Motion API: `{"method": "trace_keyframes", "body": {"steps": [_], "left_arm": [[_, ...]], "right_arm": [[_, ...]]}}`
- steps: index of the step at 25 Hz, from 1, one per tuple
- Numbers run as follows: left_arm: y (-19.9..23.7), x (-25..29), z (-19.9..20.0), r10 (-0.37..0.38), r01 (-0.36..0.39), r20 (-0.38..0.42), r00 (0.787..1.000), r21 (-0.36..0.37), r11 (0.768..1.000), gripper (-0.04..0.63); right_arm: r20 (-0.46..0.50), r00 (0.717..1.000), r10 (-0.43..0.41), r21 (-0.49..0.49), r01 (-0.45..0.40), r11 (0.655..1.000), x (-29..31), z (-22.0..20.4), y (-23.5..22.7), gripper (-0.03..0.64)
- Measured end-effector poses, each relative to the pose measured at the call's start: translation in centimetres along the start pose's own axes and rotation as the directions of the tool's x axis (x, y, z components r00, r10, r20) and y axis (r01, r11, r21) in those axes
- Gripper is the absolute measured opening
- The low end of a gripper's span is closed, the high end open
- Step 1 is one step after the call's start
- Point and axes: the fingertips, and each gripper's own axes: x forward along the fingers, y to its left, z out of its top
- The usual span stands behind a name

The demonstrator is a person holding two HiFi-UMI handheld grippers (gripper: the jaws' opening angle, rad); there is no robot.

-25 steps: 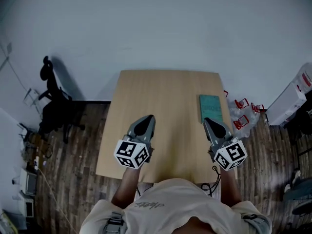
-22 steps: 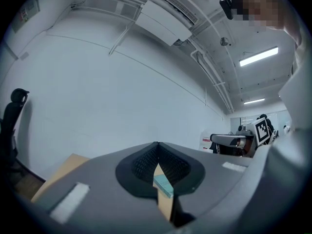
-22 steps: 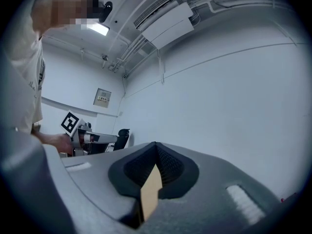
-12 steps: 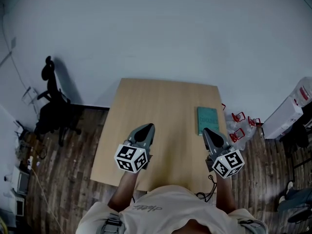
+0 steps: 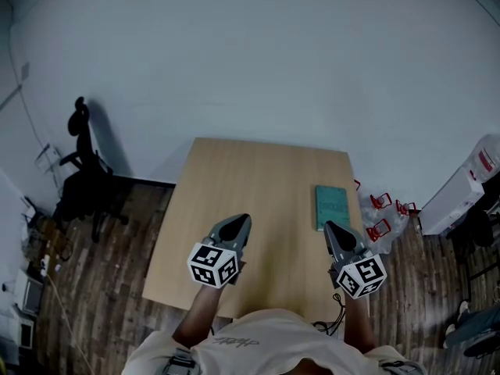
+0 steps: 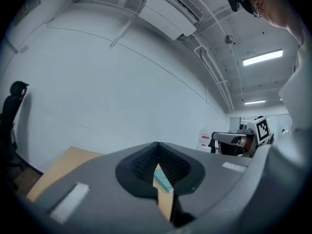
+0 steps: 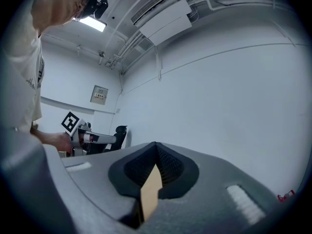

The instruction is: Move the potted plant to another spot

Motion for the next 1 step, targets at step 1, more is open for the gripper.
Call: {"method": "trace_keyframes", "body": {"steps": [1], "left_arm": [[0.03,0.05,-0.05,0.000,0.000,-0.003,1.000,0.001,1.000,0.018]], "right_arm": [[-0.001,1.000,-0.003,0.001,0.003,1.000,-0.01,-0.08,-0.14,0.002]]}}
